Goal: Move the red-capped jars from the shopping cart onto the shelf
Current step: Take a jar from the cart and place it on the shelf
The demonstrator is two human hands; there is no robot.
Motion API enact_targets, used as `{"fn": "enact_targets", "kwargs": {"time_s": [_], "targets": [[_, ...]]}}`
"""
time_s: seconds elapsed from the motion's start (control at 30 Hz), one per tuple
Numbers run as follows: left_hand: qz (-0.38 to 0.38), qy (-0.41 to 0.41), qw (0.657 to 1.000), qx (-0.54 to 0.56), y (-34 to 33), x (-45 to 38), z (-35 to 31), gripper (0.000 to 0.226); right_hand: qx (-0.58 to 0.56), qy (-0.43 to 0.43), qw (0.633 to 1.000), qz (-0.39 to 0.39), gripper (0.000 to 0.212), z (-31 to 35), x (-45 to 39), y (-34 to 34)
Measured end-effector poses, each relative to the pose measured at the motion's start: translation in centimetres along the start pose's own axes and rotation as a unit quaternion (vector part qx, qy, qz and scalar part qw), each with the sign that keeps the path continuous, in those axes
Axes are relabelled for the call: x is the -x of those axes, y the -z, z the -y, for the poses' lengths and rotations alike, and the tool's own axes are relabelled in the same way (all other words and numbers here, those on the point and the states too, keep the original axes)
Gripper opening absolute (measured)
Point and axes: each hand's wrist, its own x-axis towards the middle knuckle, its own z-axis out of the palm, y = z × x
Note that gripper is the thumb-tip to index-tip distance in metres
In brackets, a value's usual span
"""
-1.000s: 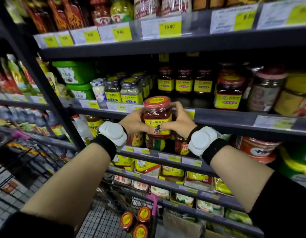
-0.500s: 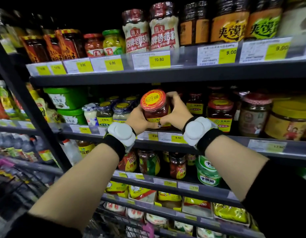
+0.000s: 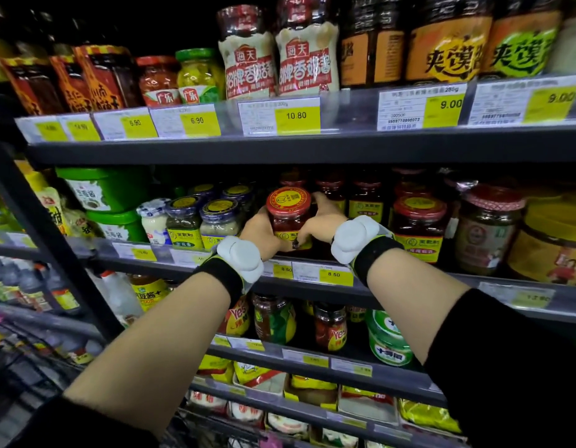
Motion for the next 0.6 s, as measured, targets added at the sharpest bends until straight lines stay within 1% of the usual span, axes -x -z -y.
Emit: {"fn": "enact_targets", "kwargs": {"time_s": [0.17, 0.27, 0.4, 0.53, 0.6], "targets": [[-0.007, 0.032, 0.998, -0.049, 0.1, -0.8, -0.2, 0.077, 0.001, -0.012, 1.000, -0.001, 0.091, 0.0, -1.2, -0.5], [0.005, 0.060, 0.995, -0.082, 0.0, -1.4, -0.6, 0.079, 0.006, -0.019, 1.000, -0.003, 0.092, -0.1, -1.8, -0.7], [0.027, 0.087, 0.993, -0.077, -0.2, -2.5, -0.7, 0.080, -0.004, -0.026, 1.000, -0.010, 0.085, -0.5, -2.4, -0.7], [0.017, 0.066, 0.996, -0.054, -0.6, -2.7, -0.2, 0.072, -0.040, -0.044, 0.998, -0.018, 0.092, -1.2, -2.8, -0.8], [0.007, 0.058, 0.997, -0.056, -0.8, -2.7, 0.2, 0.067, -0.045, -0.041, 0.998, -0.030, 0.088, -1.4, -3.0, -0.9]]}}
